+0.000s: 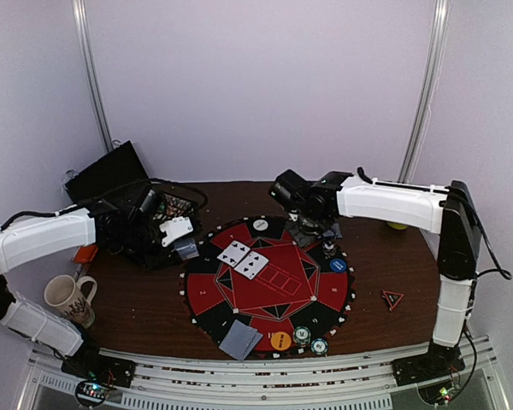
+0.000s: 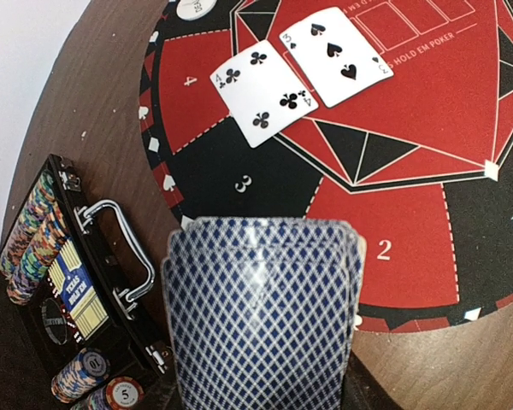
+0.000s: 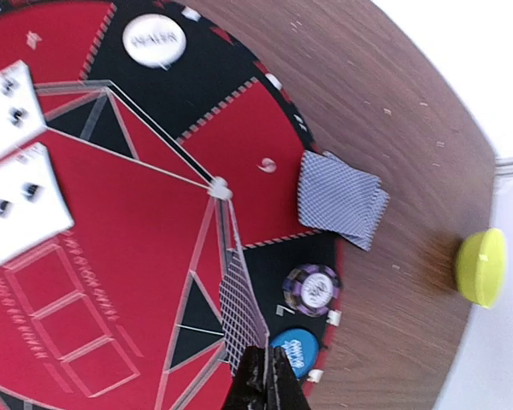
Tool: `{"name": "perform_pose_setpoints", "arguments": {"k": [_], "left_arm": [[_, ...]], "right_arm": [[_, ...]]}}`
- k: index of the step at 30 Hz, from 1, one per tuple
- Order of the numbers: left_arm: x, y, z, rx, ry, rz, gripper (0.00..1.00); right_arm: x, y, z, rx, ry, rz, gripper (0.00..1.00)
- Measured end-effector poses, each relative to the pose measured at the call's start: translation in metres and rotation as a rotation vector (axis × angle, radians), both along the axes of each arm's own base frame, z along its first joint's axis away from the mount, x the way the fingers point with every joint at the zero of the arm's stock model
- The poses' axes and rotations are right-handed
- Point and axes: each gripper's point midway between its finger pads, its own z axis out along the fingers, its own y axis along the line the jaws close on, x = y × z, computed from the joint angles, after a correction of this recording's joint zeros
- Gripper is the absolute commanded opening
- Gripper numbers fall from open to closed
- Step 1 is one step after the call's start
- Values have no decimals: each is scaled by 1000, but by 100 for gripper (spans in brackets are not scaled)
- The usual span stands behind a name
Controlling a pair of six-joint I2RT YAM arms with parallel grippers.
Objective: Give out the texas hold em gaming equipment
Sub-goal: Flop the poker card in the community card area.
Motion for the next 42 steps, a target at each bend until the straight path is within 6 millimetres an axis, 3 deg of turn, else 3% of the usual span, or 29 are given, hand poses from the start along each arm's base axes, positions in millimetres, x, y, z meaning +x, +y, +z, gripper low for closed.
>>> {"name": "perform_pose_setpoints", "arguments": {"k": [4, 7, 9, 13, 16, 27, 35, 42], "left_arm": [[0, 0, 3, -5, -9, 1, 47], [0, 1, 7, -11, -22, 3, 47], [1, 1, 10, -13, -30, 5, 47], [1, 2, 12, -13, -37, 7, 48], [1, 3, 12, -13, -40, 9, 47], [-2, 5, 10, -8, -39, 11, 48], [-4, 7, 10, -7, -42, 12, 48], [-4, 8, 9, -4, -44, 15, 48]], "right_arm": [[-11, -1, -14, -215, -64, 14, 0], [-22, 12, -31, -327, -76, 62, 0], [-34, 25, -53, -388, -52, 110, 0], [-58, 44, -92, -414, 38, 184, 0], [-71, 53, -107, -359, 119, 208, 0], [-78, 99, -110, -50, 264, 183, 0], [-78, 106, -117, 11, 302, 153, 2], [-76, 109, -118, 49, 317, 135, 17]]}}
